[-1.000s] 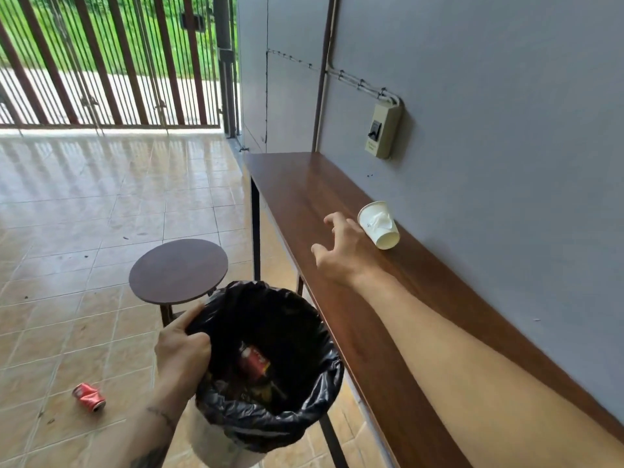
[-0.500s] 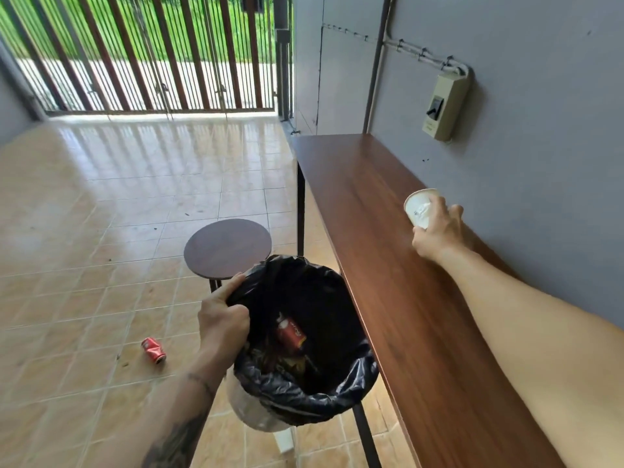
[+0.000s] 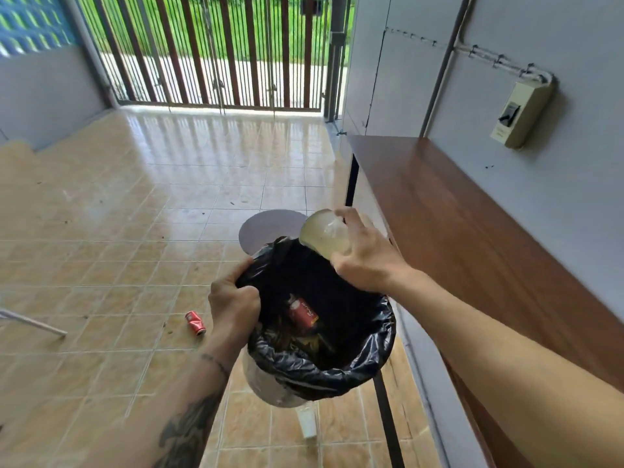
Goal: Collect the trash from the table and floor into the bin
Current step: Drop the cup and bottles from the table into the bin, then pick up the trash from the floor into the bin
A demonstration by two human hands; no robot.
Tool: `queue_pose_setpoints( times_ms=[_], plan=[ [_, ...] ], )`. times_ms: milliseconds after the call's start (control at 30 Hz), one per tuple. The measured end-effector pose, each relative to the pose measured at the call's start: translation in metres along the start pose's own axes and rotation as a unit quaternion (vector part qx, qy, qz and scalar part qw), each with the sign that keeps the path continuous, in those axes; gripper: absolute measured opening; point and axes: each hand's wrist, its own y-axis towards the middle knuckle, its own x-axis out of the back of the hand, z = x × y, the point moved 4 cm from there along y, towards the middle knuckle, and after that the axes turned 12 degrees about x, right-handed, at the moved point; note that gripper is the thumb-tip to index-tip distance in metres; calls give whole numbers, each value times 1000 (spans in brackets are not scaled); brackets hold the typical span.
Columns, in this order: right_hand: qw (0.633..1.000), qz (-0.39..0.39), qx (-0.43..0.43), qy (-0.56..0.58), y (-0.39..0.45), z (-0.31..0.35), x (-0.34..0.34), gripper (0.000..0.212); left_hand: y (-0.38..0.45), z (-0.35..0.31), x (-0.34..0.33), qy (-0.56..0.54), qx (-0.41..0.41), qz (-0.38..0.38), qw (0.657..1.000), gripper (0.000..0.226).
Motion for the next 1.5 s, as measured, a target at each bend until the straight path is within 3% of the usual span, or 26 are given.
queue_pose_setpoints(
  times_ms=[133, 300, 667, 867, 1067, 1233, 1367, 1500],
  plan=[
    [990, 137, -6, -36, -14, 50, -86, 74, 7, 9, 64, -37, -11, -18, 999, 74],
    [974, 222, 27, -23, -28, 124, -189, 79, 15, 27, 170, -74, -3, -58, 996, 71],
    [971, 189, 134, -58, -3, 292, -297, 74, 19, 82, 409, -78, 30, -148, 985, 69],
    [977, 176, 108, -46, 12, 327, -327, 72, 13, 106, 488, -76, 43, -224, 971, 66],
    [973, 226, -16, 48, 26, 329, -364, 74, 11, 126, 527, -80, 63, -288, 952, 65],
    [961, 217, -82, 152, 48, 327, -397, 35, 33, 143, 539, -77, 83, -303, 946, 66],
    [952, 187, -81, 227, 84, 323, -415, 54, 65, 157, 545, -65, 110, -319, 939, 67],
    [950, 188, -56, 242, 137, 327, -429, 70, 106, 155, 545, 23, 121, -362, 924, 67]
  ],
)
